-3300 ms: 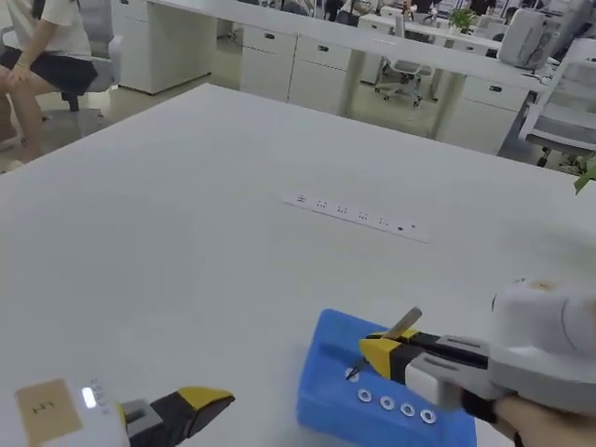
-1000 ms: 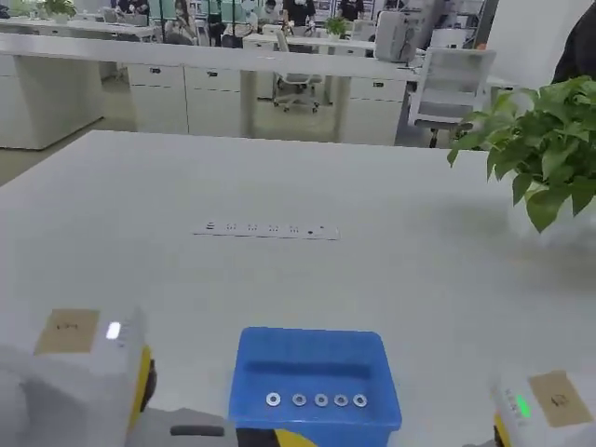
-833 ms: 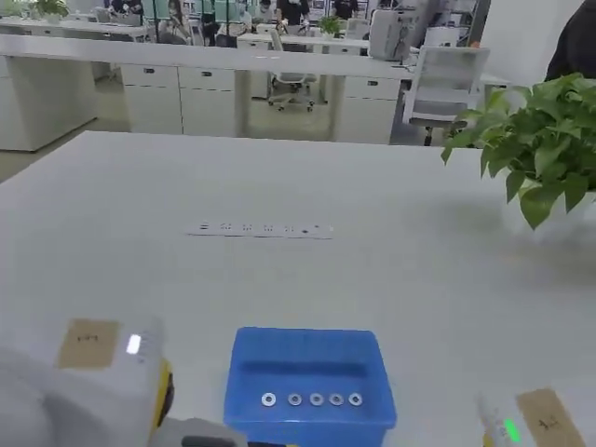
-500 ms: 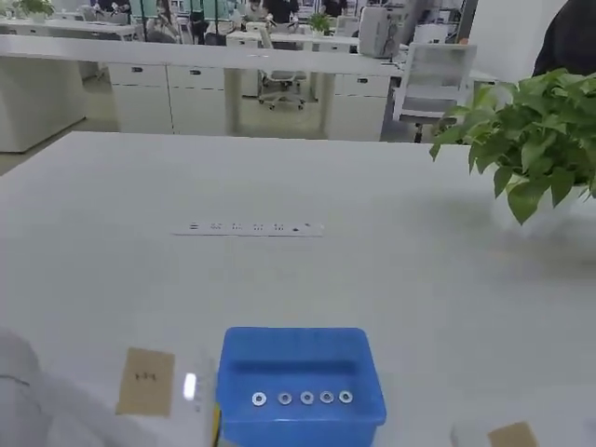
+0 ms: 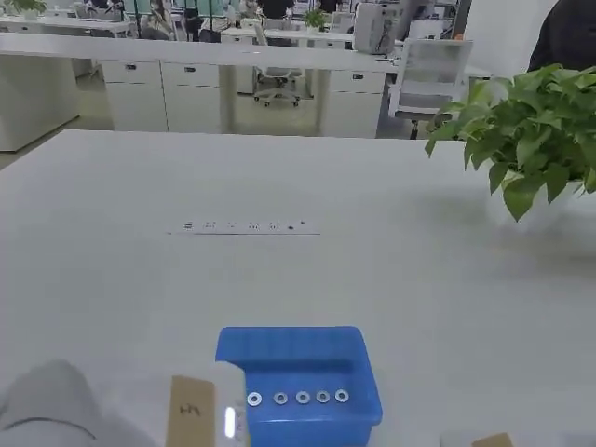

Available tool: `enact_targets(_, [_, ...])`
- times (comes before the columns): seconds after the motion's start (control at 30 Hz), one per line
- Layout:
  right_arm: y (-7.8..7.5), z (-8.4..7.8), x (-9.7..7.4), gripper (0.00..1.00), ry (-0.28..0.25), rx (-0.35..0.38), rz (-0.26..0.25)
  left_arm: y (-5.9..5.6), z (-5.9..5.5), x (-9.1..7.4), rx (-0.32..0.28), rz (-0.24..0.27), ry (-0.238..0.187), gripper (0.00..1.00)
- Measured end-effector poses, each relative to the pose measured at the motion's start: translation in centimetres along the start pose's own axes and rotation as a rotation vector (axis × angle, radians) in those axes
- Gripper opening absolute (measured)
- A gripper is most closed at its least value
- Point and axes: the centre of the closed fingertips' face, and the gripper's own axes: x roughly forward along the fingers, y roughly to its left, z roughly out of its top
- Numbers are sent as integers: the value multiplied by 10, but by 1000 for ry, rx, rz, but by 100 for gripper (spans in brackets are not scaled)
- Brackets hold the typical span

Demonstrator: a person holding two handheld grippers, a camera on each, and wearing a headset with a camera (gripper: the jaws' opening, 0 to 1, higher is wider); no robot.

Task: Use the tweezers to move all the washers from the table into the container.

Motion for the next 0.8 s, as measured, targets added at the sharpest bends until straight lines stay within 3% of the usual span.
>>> enact_targets(0.3, [-6,-14,24,4,30,7,0,10,-33,11,-3,-1,97,0])
enact_targets(0.5, [-10,-16,33,5,13,33,-2,15,-52,12,-9,2,147,0])
enact_targets(0.63, [-10,-19,35,11,-13,86,-5,18,-67,14,-12,2,191,0])
enact_targets(0.67, [-10,-17,34,14,-41,132,-7,19,-71,15,-19,-2,203,0])
enact_targets(0.8, [-10,-21,21,21,-86,224,-27,21,-81,17,-36,-6,225,0])
